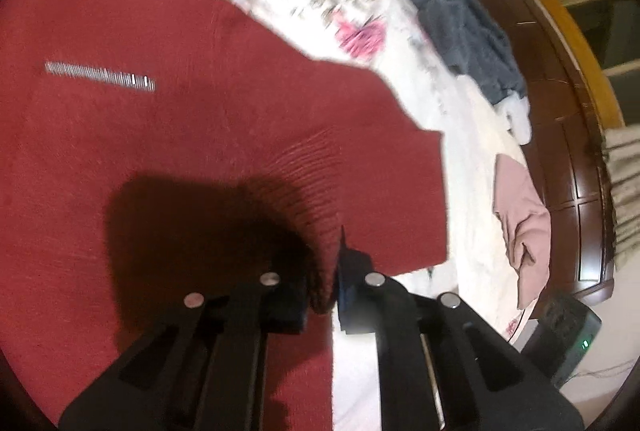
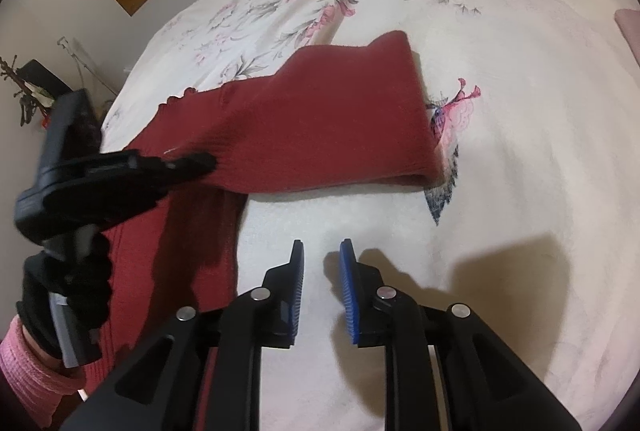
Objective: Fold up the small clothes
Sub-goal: 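Grasp the other sleeve cuff with the left tool and fold it across the body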
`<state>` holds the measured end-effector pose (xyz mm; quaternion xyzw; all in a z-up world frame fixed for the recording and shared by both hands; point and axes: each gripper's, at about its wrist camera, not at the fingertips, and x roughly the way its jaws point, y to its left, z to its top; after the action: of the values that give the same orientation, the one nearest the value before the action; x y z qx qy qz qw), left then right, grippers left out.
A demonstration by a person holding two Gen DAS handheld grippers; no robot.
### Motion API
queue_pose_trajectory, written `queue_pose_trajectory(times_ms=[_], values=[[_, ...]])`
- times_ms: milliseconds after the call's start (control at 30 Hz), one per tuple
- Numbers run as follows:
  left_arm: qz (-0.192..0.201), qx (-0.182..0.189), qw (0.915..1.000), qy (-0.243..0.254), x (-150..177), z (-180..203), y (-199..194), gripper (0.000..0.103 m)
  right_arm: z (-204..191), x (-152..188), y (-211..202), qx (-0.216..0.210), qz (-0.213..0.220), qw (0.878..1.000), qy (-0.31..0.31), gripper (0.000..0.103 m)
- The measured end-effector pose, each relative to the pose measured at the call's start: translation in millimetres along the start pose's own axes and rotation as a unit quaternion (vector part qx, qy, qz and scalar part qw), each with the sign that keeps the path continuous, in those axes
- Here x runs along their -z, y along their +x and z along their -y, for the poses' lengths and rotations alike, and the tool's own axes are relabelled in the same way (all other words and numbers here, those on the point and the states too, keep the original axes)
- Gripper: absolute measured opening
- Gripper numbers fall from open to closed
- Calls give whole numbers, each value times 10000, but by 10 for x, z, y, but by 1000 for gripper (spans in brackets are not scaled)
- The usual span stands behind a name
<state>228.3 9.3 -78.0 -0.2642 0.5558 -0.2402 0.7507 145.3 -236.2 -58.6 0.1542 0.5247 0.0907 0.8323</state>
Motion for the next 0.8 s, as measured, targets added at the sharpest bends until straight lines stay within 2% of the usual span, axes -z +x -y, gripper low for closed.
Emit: queue_pose_trajectory(times_ms=[100,233,367,500,700,800], values=[[268,66,9996,64,-21,-57,-295,8,-9,-26,-18,-12,24,10000,42,21],[653,-121,9977,139,-43,-264,-709,8,-36,-80,-24,-75,46,9999,106,32],[950,-402,9946,68,-73,-601,-1138,8,-143,-153,25,-147,46,9998,84,33],[1140,-768,9905,-38,-134,-931,-1433,8,-310,-267,137,-292,8,9996,70,37],[1445,-1039,9835,-311,-277,-1363,-1853,7,-579,-437,367,-417,-100,9991,20,47],[1522,-1167,9807,-390,-295,-1537,-1991,7,-714,-515,514,-374,-168,9992,-43,48]])
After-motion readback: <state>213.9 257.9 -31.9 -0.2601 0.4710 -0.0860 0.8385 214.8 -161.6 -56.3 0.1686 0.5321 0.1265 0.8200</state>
